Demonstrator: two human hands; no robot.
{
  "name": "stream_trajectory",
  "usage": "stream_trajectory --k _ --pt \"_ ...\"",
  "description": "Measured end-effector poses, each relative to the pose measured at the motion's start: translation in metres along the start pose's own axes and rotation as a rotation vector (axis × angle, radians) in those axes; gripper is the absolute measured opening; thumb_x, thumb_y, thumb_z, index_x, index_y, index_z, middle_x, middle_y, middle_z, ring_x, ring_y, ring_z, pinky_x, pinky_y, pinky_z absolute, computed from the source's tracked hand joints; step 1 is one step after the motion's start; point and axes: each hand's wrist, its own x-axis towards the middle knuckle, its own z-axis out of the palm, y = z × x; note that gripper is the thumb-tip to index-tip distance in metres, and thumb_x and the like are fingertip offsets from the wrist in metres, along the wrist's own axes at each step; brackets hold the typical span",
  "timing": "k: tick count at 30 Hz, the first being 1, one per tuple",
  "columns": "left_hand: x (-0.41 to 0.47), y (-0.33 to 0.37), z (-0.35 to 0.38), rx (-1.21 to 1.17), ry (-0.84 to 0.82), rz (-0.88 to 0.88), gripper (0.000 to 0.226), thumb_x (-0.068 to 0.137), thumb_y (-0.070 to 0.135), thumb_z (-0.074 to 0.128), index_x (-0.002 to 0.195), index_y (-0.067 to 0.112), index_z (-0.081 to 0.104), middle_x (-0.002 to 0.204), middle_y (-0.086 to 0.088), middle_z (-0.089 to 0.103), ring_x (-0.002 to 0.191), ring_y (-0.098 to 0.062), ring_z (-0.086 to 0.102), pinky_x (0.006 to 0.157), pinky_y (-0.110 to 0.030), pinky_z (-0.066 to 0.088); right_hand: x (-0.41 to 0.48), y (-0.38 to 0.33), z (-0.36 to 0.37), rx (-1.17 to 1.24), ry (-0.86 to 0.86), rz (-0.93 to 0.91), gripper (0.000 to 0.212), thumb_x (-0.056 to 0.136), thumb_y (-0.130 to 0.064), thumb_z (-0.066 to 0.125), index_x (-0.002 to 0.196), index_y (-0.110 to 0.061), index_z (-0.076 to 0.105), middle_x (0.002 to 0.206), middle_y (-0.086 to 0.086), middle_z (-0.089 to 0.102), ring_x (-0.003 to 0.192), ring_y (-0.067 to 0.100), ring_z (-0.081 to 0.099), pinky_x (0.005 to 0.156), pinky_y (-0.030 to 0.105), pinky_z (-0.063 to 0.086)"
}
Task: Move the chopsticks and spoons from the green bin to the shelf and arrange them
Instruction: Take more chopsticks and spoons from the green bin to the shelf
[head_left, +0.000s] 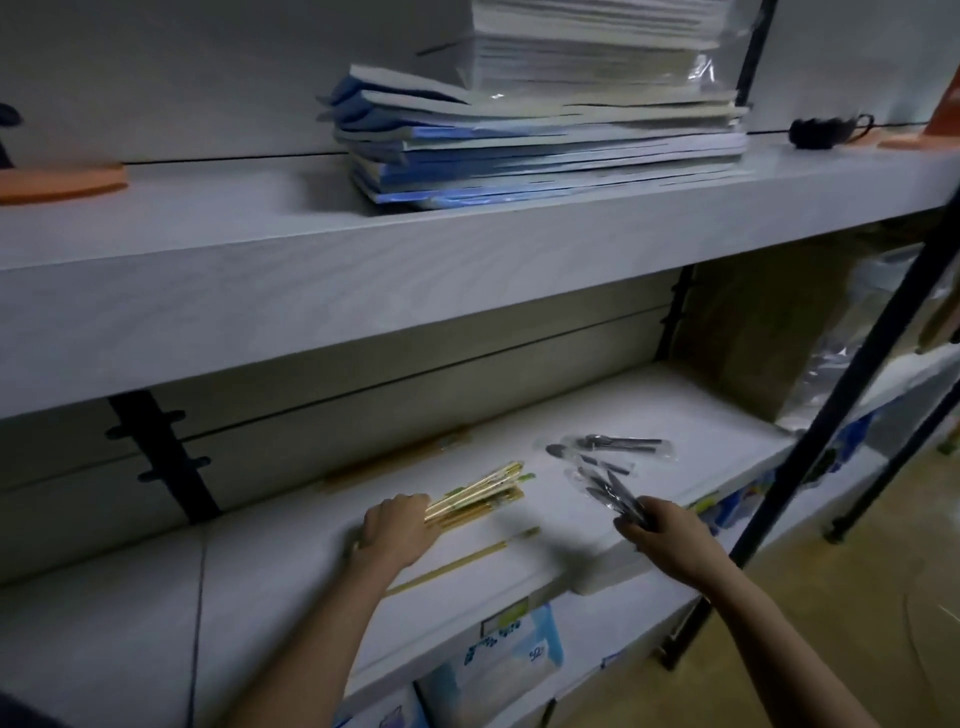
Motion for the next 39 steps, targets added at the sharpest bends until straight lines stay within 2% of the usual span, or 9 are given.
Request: stream_trajectory --k 5,10,13,16,22,27,31,36,39 --pt "0.015 -0.001 0.006 0.058 -0.035 -0.069 0.036 0.088 0.039 0.051 0.118 0.019 0.053 0.113 -0.006 0.064 0.102 -0.024 0.06 0.076 -0.03 0.045 0.054 0.029 -0.008 -0.064 -0.062 -0.018 0.023 0.09 -0.033 0.053 0.085 -0.012 0.059 0.077 0.005 0.06 0.073 0.022 0.057 0.07 0.036 0.046" --pt "0.02 -0.001 0.013 -0.034 -0.026 -0.16 0.04 0.086 0.044 0.054 0.118 0.019 0.051 0.117 -0.005 0.06 0.105 -0.023 0.056 0.076 -0.029 0.042 0.109 0.052 -0.015 -0.149 -0.165 -0.04 0.02 0.089 -0.038 0.052 0.072 -0.029 0.047 0.087 0.002 0.06 0.086 0.026 0.06 0.073 0.033 0.045" --pt "0.022 0.004 0.013 0.001 -0.012 -0.205 0.043 0.084 0.043 0.055 0.12 0.02 0.053 0.12 -0.002 0.055 0.109 -0.019 0.051 0.083 -0.028 0.042 0.138 0.061 -0.023 -0.225 -0.21 -0.105 0.017 0.091 -0.035 0.051 0.076 -0.028 0.048 0.089 0.003 0.059 0.087 0.026 0.059 0.07 0.029 0.04" --pt "0.026 0.011 0.011 0.054 -0.028 -0.263 0.043 0.083 0.042 0.054 0.12 0.02 0.053 0.122 -0.002 0.053 0.111 -0.019 0.05 0.086 -0.029 0.041 0.164 0.067 -0.03 -0.232 -0.182 -0.179 0.015 0.091 -0.03 0.052 0.097 -0.017 0.059 0.103 0.011 0.066 0.098 0.029 0.061 0.069 0.027 0.038" --pt "0.037 0.046 0.01 0.037 0.103 -0.318 0.044 0.087 0.032 0.05 0.13 0.021 0.048 0.131 -0.001 0.051 0.118 -0.018 0.048 0.094 -0.029 0.039 0.2 0.069 -0.03 -0.276 -0.156 -0.332 0.009 0.092 -0.024 0.048 0.092 -0.015 0.05 0.109 0.013 0.064 0.098 0.03 0.06 0.068 0.029 0.037" --pt "0.042 0.077 0.014 0.001 0.173 -0.317 0.031 0.09 0.031 0.047 0.117 0.019 0.055 0.122 0.001 0.056 0.111 -0.016 0.051 0.087 -0.027 0.039 0.22 0.067 -0.022 -0.231 -0.161 -0.4 0.028 0.092 -0.026 0.049 0.115 -0.01 0.053 0.117 0.012 0.058 0.106 0.029 0.057 0.086 0.032 0.043" --pt "0.04 0.093 0.019 -0.047 0.222 -0.317 0.031 0.09 0.027 0.05 0.117 0.016 0.059 0.124 -0.001 0.058 0.114 -0.019 0.051 0.091 -0.03 0.04 0.232 0.072 -0.016 -0.388 -0.215 -0.454 0.038 0.093 -0.031 0.047 0.126 -0.013 0.047 0.13 0.01 0.049 0.117 0.027 0.047 0.098 0.034 0.041" --pt "0.026 0.102 0.015 -0.149 0.354 -0.343 0.026 0.085 0.02 0.058 0.107 0.009 0.066 0.11 -0.01 0.066 0.102 -0.026 0.058 0.085 -0.032 0.045 0.232 0.066 -0.025 -0.456 -0.2 -0.596 0.055 0.086 -0.041 0.056 0.134 -0.019 0.04 0.137 0.004 0.043 0.123 0.025 0.041 0.096 0.031 0.039" --pt "0.011 0.104 0.009 -0.179 0.355 -0.382 0.04 0.081 0.034 0.045 0.107 0.01 0.065 0.109 -0.007 0.065 0.102 -0.023 0.058 0.083 -0.031 0.045 0.222 0.045 -0.029 -0.399 -0.218 -0.739 0.049 0.085 -0.033 0.058 0.13 -0.019 0.046 0.134 0.003 0.048 0.122 0.025 0.044 0.094 0.03 0.039"
